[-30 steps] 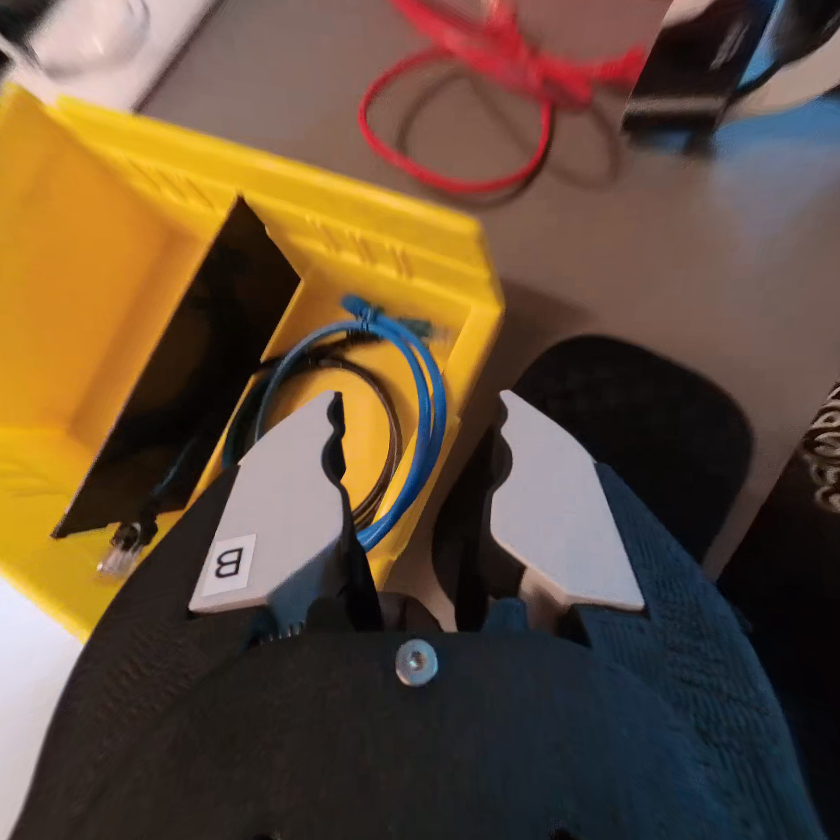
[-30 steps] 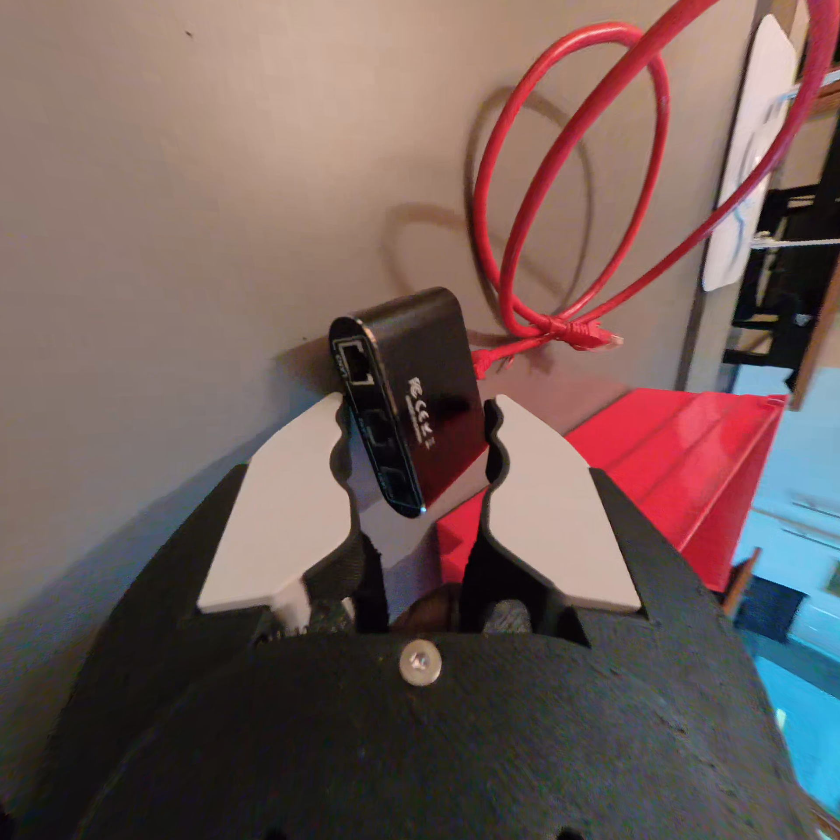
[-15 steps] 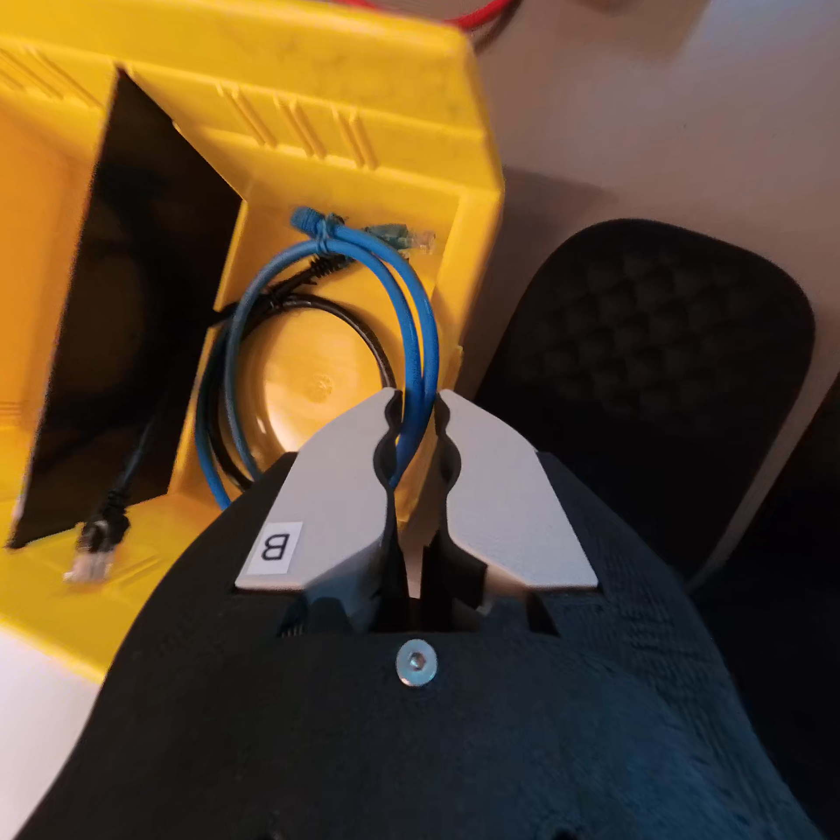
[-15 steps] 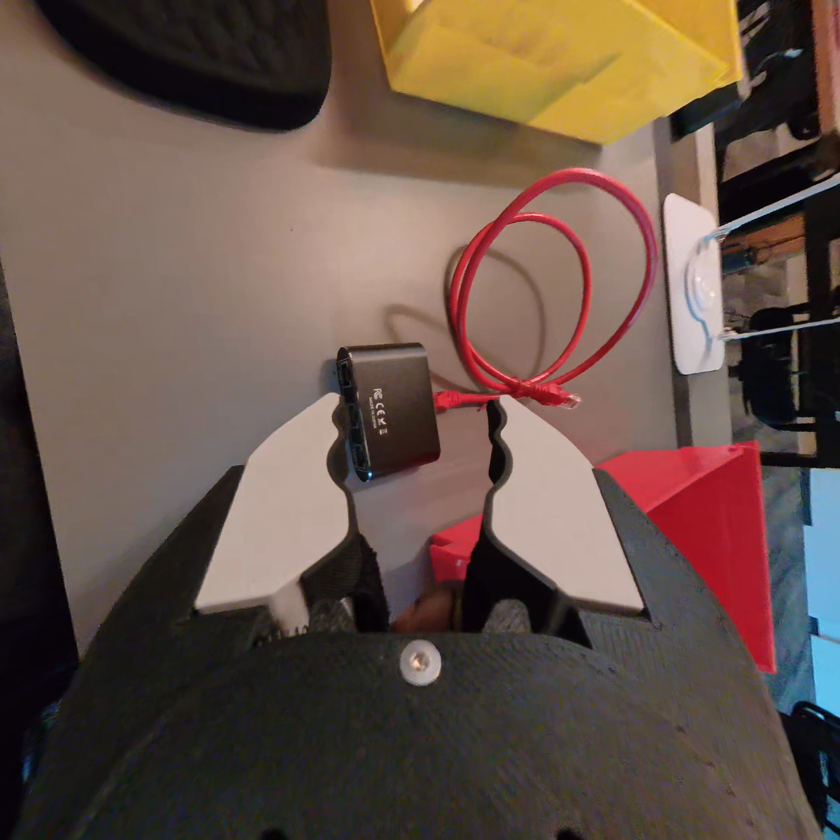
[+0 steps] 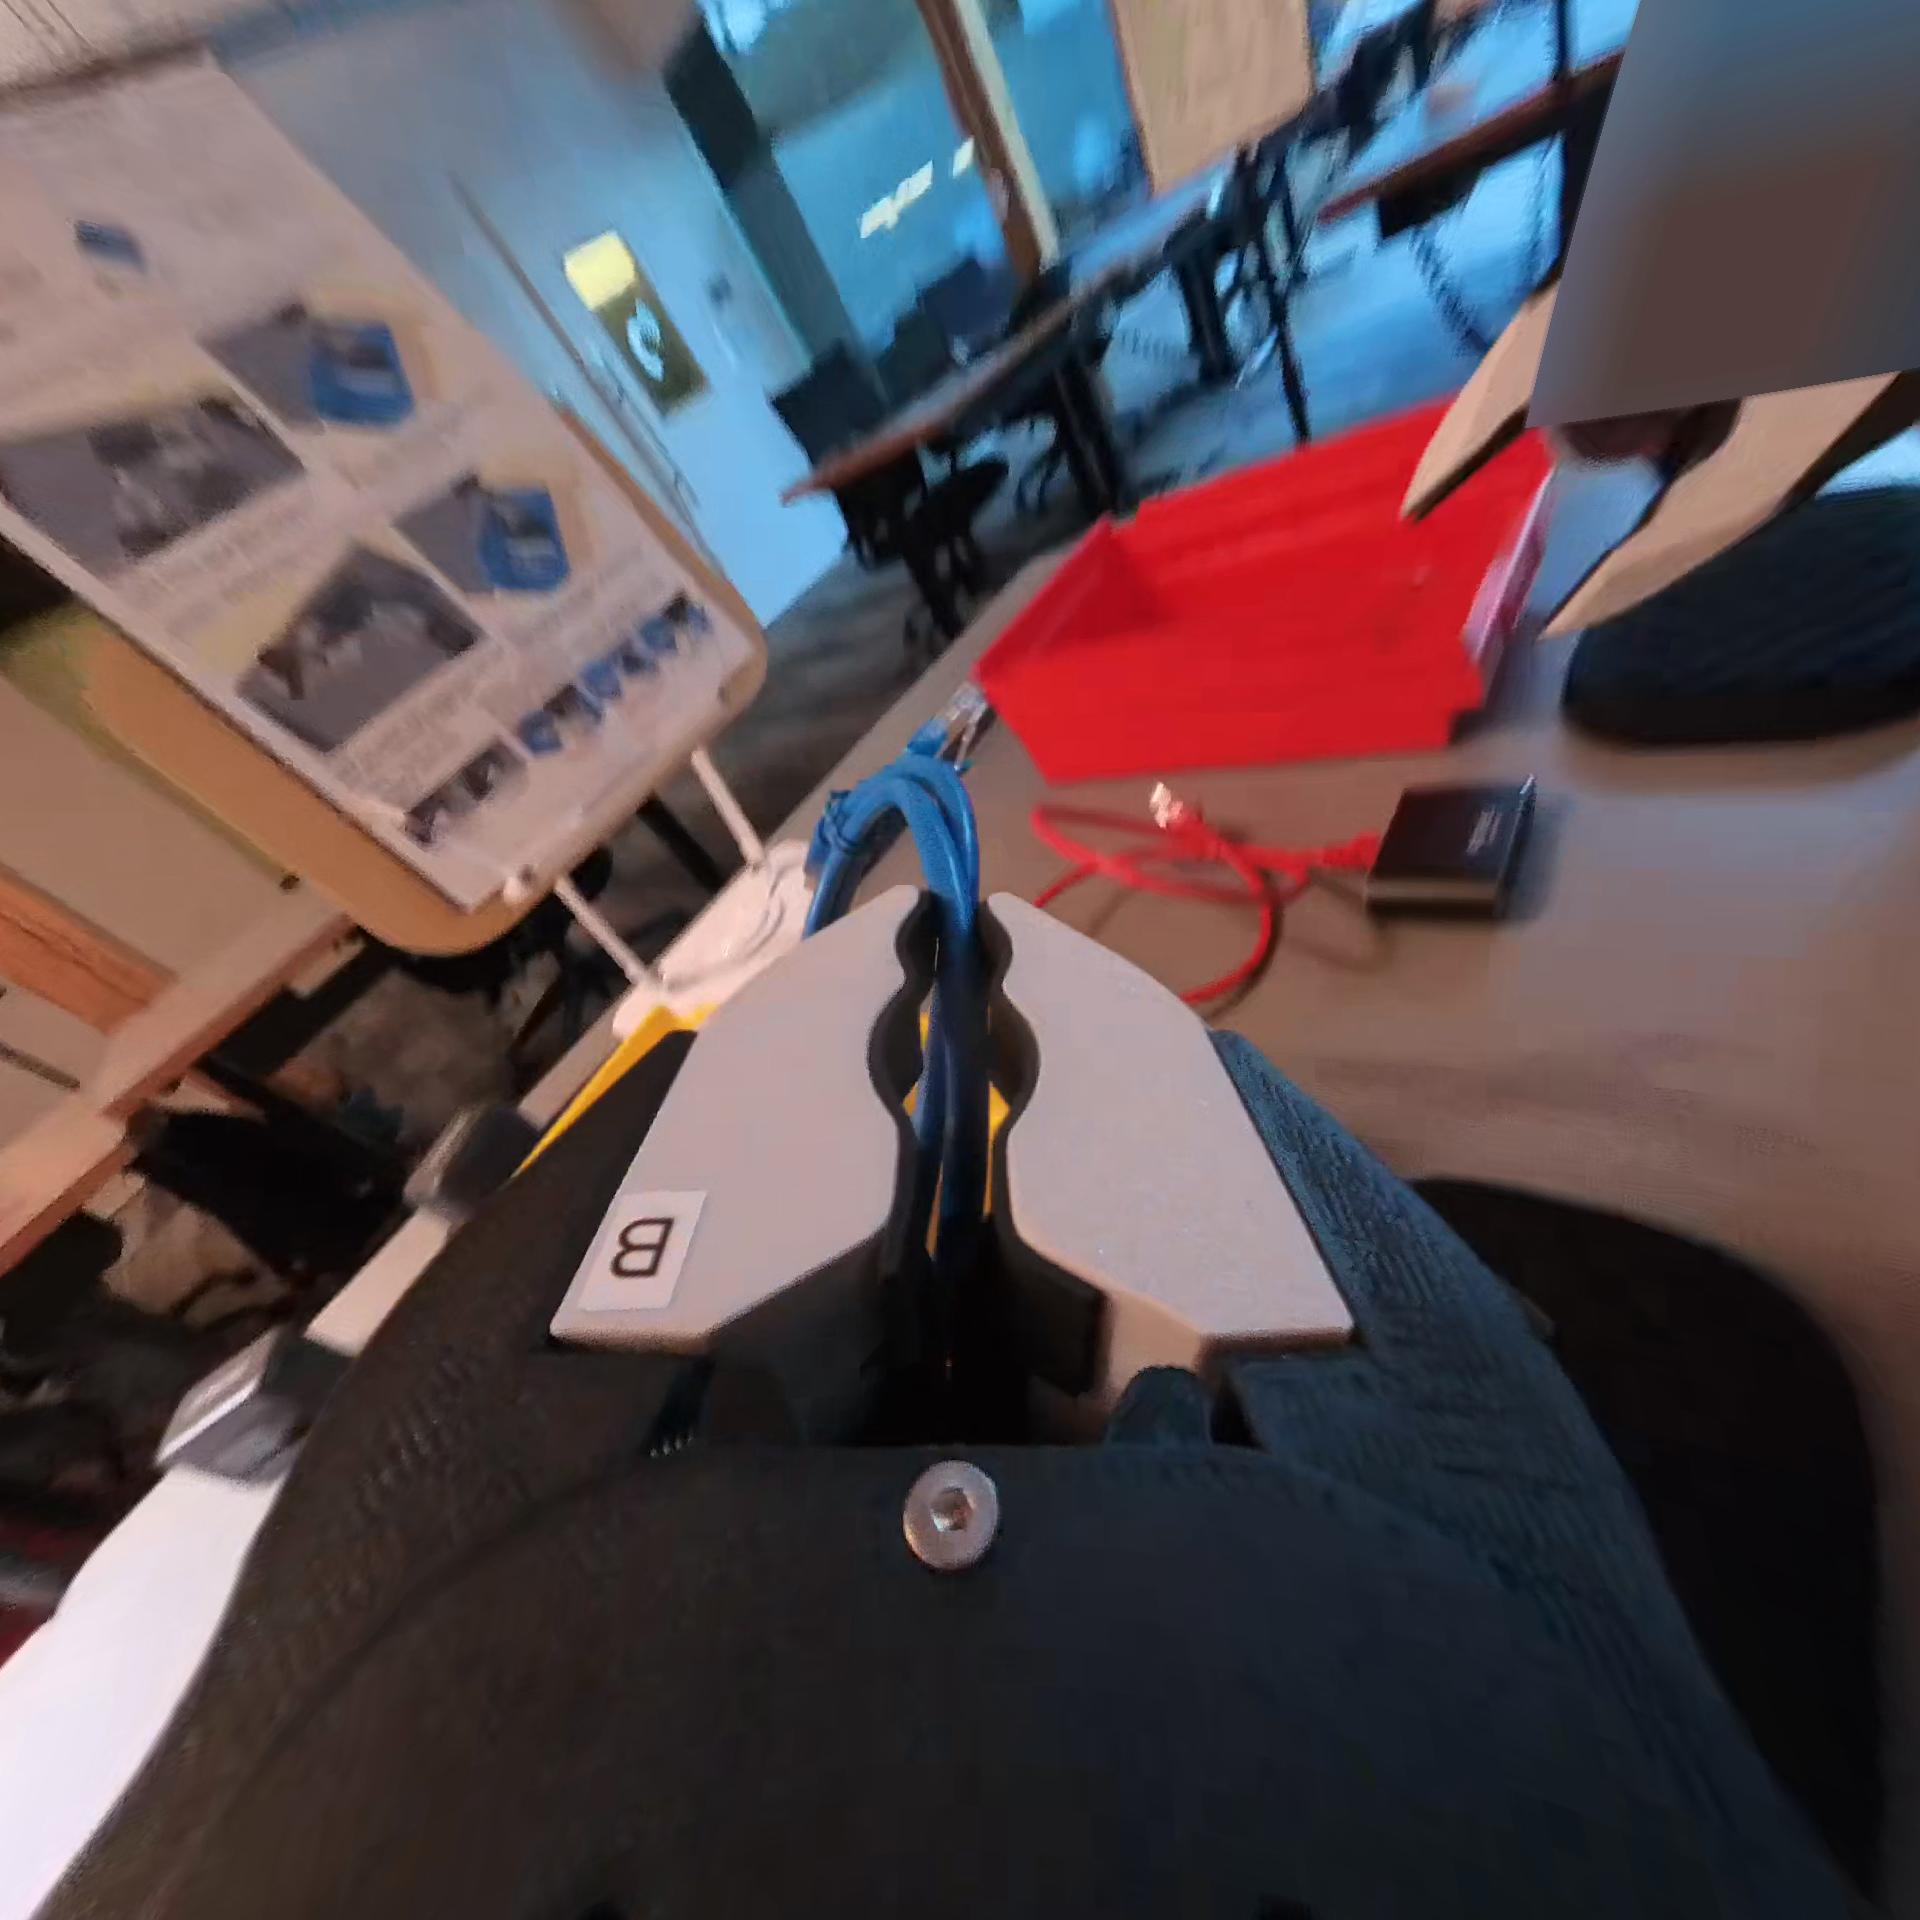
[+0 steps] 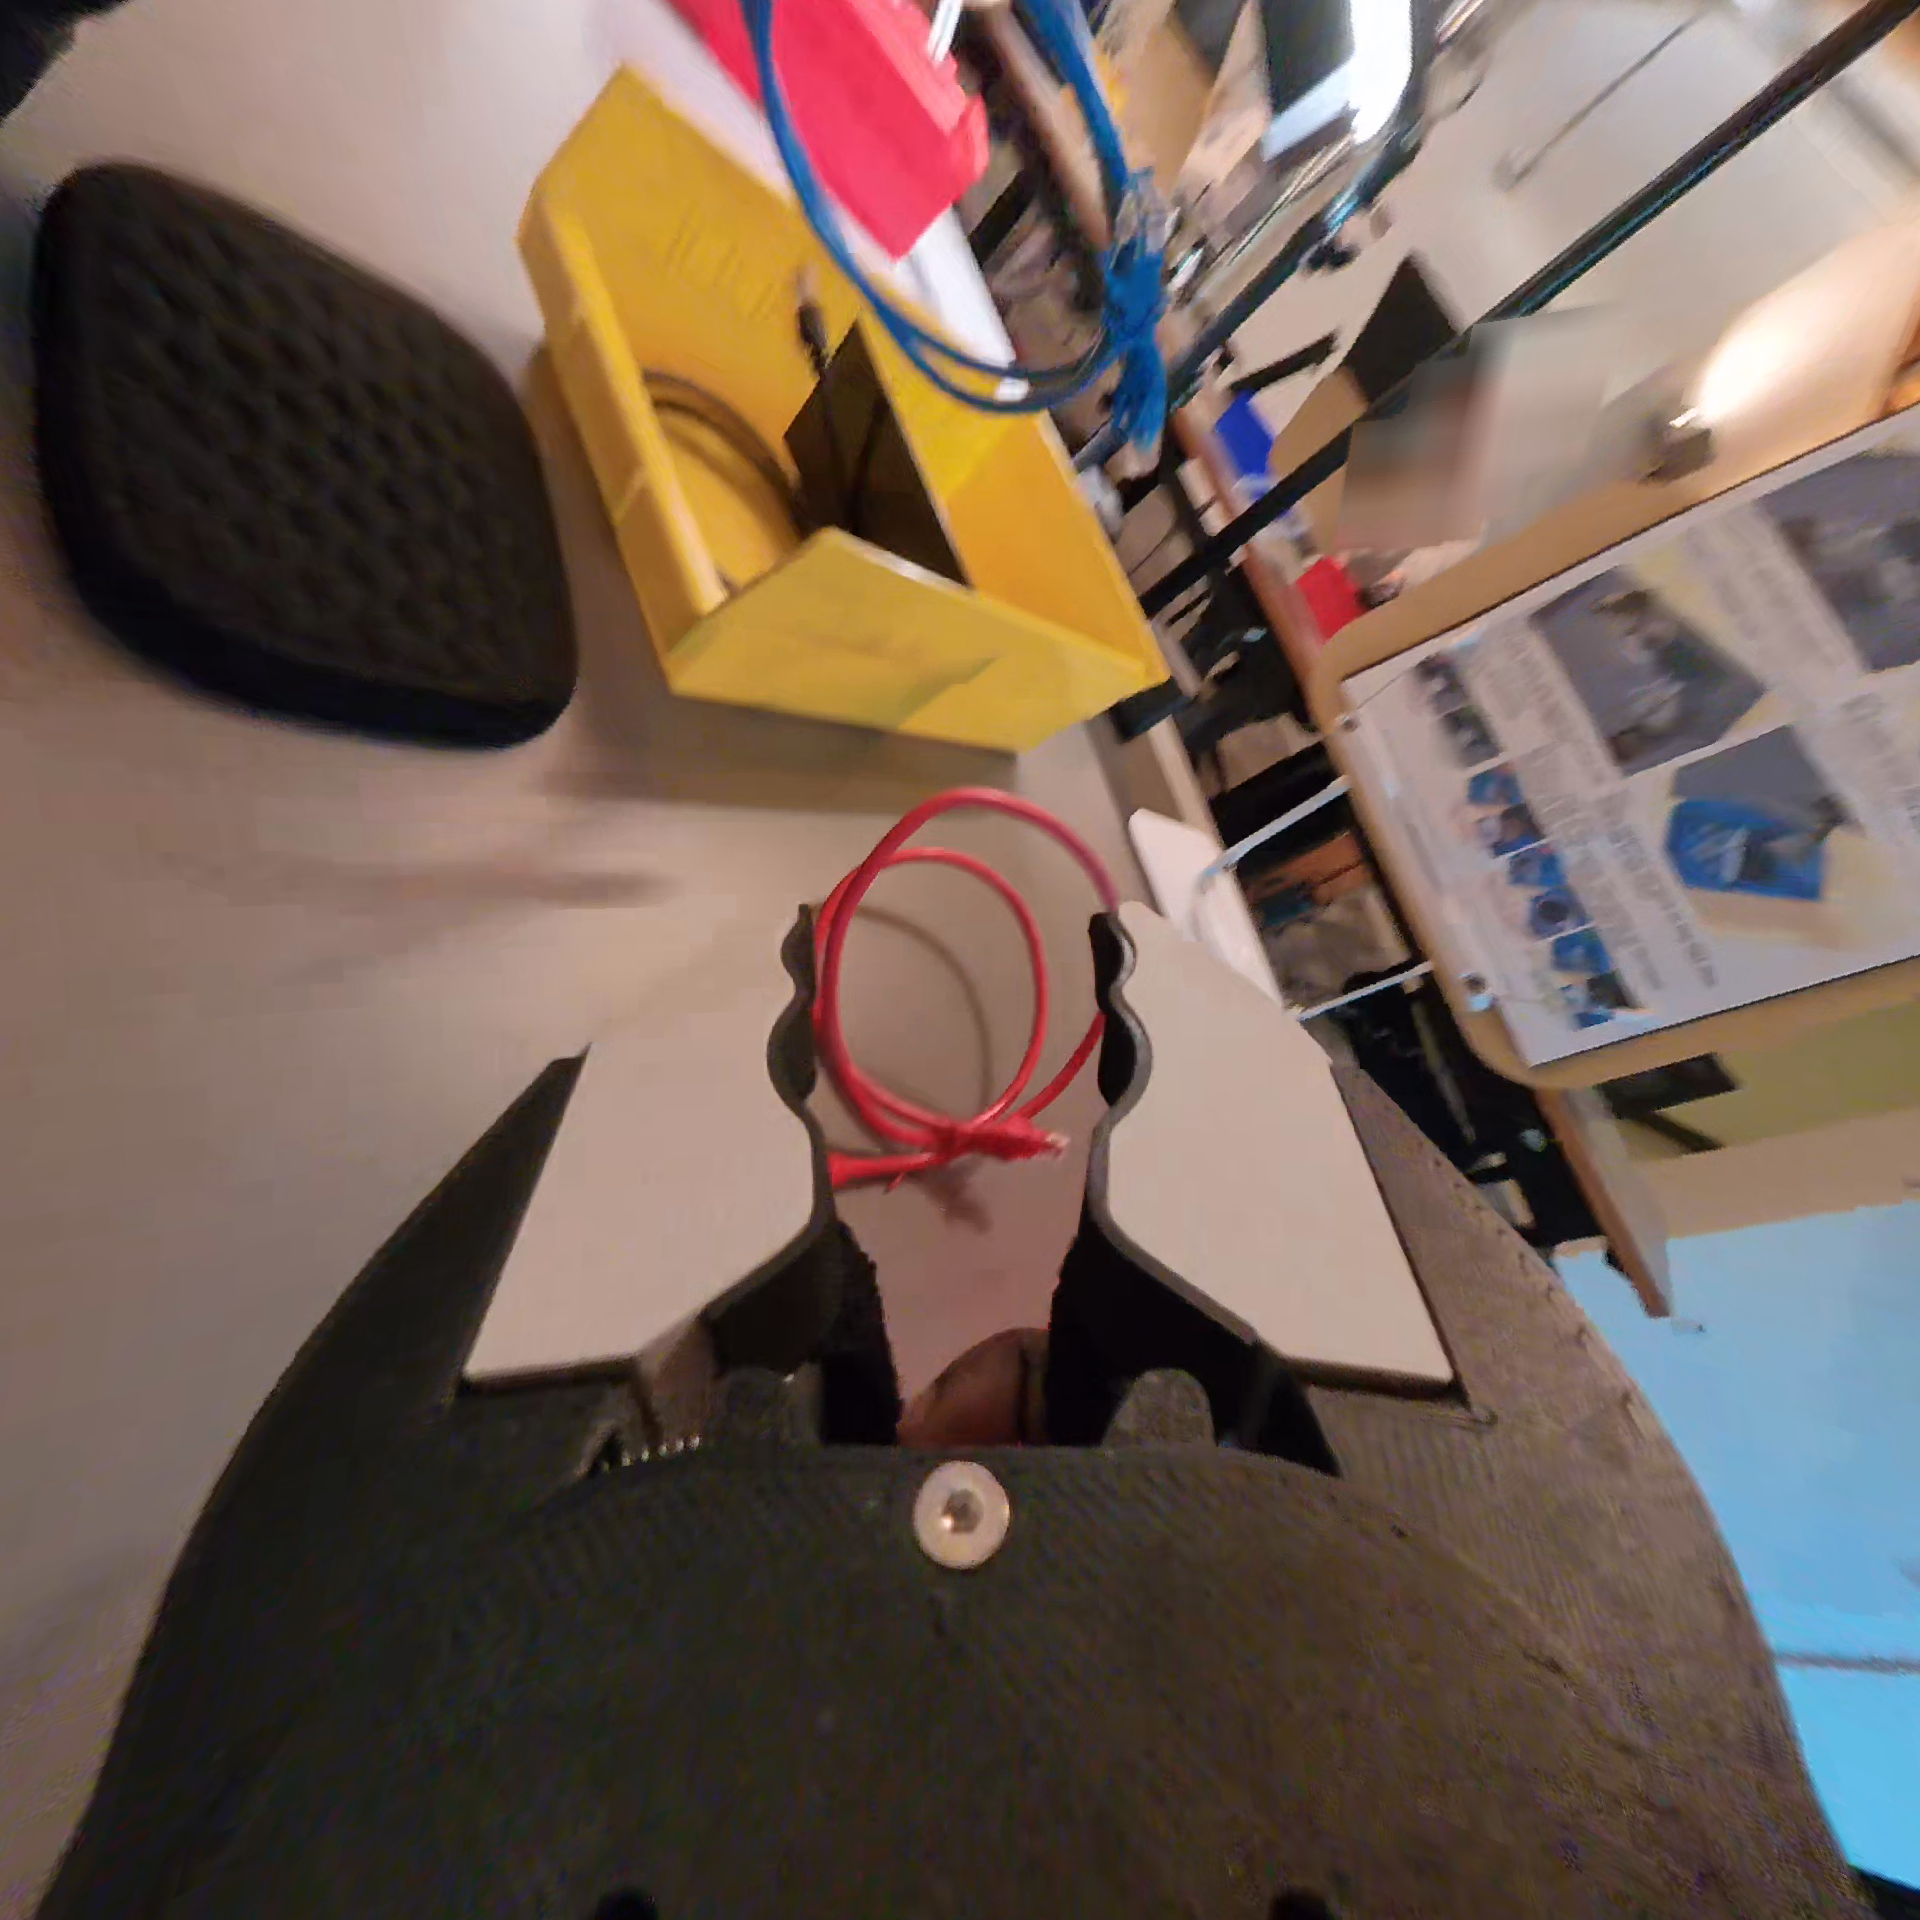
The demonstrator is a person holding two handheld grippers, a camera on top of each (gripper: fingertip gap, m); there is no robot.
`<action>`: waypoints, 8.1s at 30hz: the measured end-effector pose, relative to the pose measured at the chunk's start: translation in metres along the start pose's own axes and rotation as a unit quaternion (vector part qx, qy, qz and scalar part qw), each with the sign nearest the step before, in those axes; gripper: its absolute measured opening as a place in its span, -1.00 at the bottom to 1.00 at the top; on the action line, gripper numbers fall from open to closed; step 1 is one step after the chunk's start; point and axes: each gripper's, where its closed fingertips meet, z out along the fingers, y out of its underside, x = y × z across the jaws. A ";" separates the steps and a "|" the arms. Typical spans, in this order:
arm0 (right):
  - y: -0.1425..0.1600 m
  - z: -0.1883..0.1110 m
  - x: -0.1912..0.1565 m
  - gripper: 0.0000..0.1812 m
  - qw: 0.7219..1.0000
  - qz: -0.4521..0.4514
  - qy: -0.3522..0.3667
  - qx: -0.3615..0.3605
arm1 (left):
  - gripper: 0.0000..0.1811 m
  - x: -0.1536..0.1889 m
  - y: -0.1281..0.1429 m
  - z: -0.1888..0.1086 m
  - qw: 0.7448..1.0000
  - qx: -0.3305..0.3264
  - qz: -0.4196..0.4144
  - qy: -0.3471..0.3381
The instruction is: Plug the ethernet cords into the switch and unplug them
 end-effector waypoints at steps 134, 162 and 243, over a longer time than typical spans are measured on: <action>-0.078 -0.041 -0.011 -0.77 0.922 0.215 -0.160 0.280 | -0.87 0.170 -0.088 0.081 0.889 0.323 -0.104 0.309; -0.079 -0.044 -0.011 -0.87 0.909 0.123 -0.101 0.385 | -0.87 0.175 -0.086 0.083 0.876 0.302 -0.146 0.346; 0.068 0.041 -0.116 -0.84 0.924 0.066 -0.372 -0.056 | -0.86 0.114 -0.058 0.098 0.956 0.234 -0.089 0.155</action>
